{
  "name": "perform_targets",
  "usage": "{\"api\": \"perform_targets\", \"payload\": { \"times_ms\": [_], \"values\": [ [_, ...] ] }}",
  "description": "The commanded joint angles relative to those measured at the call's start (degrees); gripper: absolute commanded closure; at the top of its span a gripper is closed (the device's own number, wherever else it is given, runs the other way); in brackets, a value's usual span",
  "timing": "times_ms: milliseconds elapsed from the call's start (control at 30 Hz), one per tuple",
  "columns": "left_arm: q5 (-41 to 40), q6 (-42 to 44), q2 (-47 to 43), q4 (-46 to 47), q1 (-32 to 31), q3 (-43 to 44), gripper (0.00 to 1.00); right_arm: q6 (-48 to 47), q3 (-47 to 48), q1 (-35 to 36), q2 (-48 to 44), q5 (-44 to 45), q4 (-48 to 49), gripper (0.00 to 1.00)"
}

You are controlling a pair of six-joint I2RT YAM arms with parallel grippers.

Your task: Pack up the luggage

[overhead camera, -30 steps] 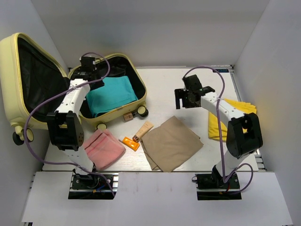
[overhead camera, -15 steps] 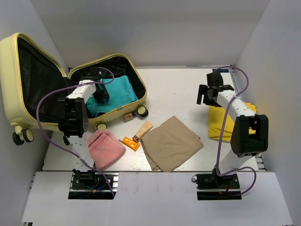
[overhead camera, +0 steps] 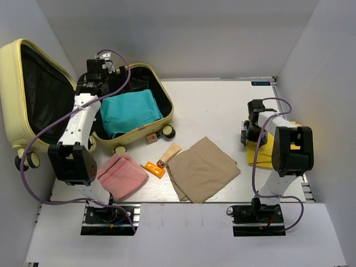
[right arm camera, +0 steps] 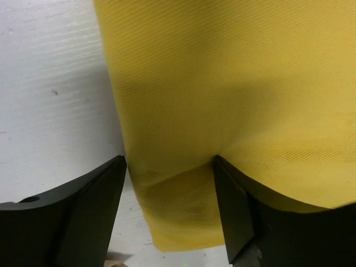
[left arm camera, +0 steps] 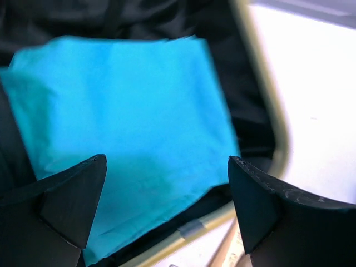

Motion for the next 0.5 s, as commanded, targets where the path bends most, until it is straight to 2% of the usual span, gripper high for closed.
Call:
{"api": "perform_targets", "payload": {
  "times_ms": [0, 33, 67, 100, 167, 300, 333, 400, 467],
  "values": [
    [6.17, 2.83, -3.23, 1.11, -2.58, 0.06, 0.00, 1.35, 1.09, -0.24, 3.33, -2.09, -1.08, 0.32],
    [6.26, 3.70, -3.32, 1.10, -3.38, 0.05, 0.00, 1.79, 1.45, -0.15, 3.86, -2.52, -0.73, 0.38],
    [6.26, 3.97, -3.32, 1.02, -3.91, 0.14, 0.00, 2.40, 2.14, -0.15, 4.47, -3.23, -0.12, 0.61],
    [6.09, 4.76, -2.97, 0.93, -4.96, 0.66, 0.00, 2.75, 2.50, 0.20, 5.52, -4.02, 0.15, 0.72],
    [7.05, 5.64, -2.44, -0.12, -6.54, 1.98, 0.00, 3.02, 3.47, 0.64, 5.44, -7.08, 3.29, 1.00],
    [7.41, 8.19, 0.27, -1.71, -10.32, 5.06, 0.00, 3.37, 7.94, 1.78, 7.55, -16.56, 5.95, 1.00],
    [7.41, 8.63, 0.63, -2.41, -11.29, 5.50, 0.00, 3.90, 12.30, 3.09, 8.25, -18.16, 5.86, 1.00],
    [7.40, 9.86, 2.39, -3.20, -12.87, 7.96, 0.00, 4.08, 14.97, 4.24, 10.71, -20.45, 6.04, 1.00],
    [7.76, 10.21, 5.29, -4.61, -14.45, 11.28, 0.00, 5.21, 19.54, 6.87, 12.82, -26.59, 7.44, 1.00]
  ]
}}
